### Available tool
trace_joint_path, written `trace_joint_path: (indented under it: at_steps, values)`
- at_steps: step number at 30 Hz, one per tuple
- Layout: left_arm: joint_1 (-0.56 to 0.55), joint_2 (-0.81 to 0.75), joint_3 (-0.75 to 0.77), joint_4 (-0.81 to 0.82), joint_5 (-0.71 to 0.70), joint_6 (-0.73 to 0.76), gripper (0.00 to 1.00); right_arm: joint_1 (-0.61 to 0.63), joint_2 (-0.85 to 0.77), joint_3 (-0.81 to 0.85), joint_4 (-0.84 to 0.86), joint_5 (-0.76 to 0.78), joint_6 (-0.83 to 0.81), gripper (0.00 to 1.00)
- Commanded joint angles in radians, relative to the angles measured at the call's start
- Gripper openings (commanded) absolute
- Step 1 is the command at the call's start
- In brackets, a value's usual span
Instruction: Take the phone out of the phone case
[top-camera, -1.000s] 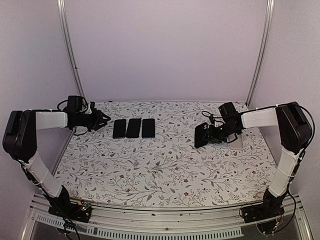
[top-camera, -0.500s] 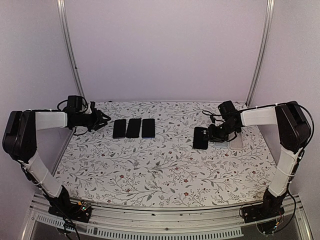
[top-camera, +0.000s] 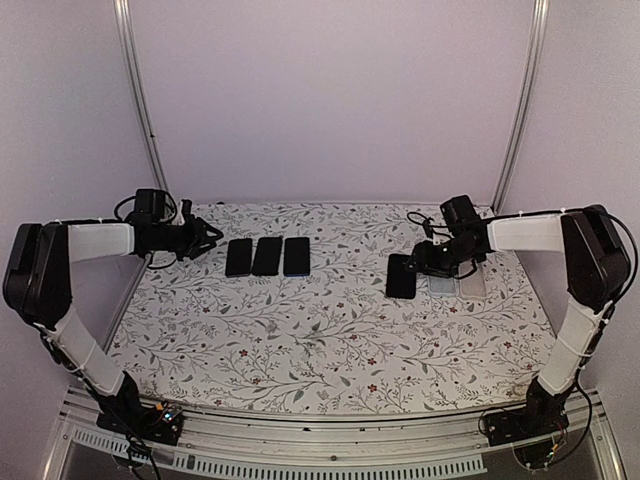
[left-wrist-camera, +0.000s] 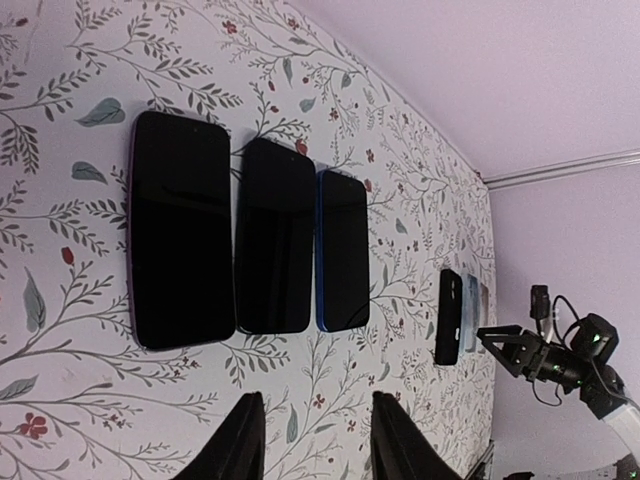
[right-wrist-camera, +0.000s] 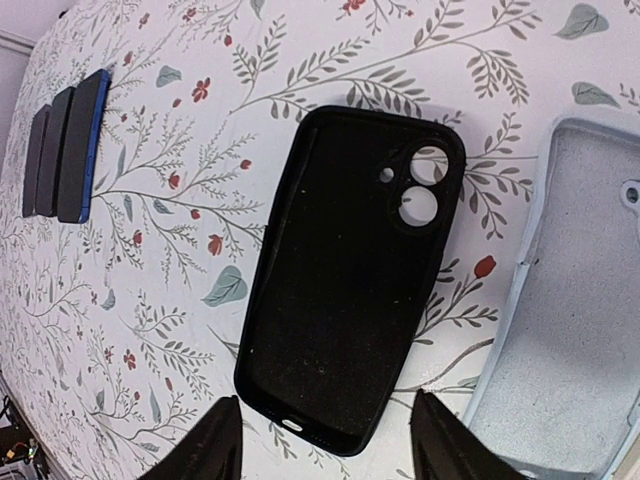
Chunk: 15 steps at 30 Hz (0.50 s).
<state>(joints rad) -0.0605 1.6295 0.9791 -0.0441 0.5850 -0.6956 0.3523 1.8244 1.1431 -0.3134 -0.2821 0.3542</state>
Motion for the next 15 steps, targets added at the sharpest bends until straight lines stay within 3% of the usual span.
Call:
trace_joint_path:
  at_steps: [1,5,7,10,12,15]
  values:
    - [-0.032,-0.048,0.028,-0.017,-0.024,0.048,0.4,-0.001,-0.078,-0.021,0.053,0.026,0.003,0.66]
    - [-0.058,-0.066,0.054,-0.044,-0.06,0.083,0.49,0.0,-0.121,-0.033,0.067,0.052,0.003,0.8]
    - [-0.074,-0.077,0.065,-0.055,-0.08,0.1,0.58,-0.001,-0.142,-0.039,0.073,0.068,0.005,0.86]
    - [-0.098,-0.098,0.077,-0.063,-0.11,0.128,0.75,-0.002,-0.178,-0.054,0.09,0.093,0.002,0.92]
    - [-0.115,-0.118,0.083,-0.067,-0.137,0.148,0.98,-0.001,-0.212,-0.068,0.107,0.111,0.001,0.94]
    - [-0.132,-0.146,0.085,-0.068,-0.169,0.171,0.99,-0.001,-0.259,-0.086,0.126,0.148,0.0,0.95]
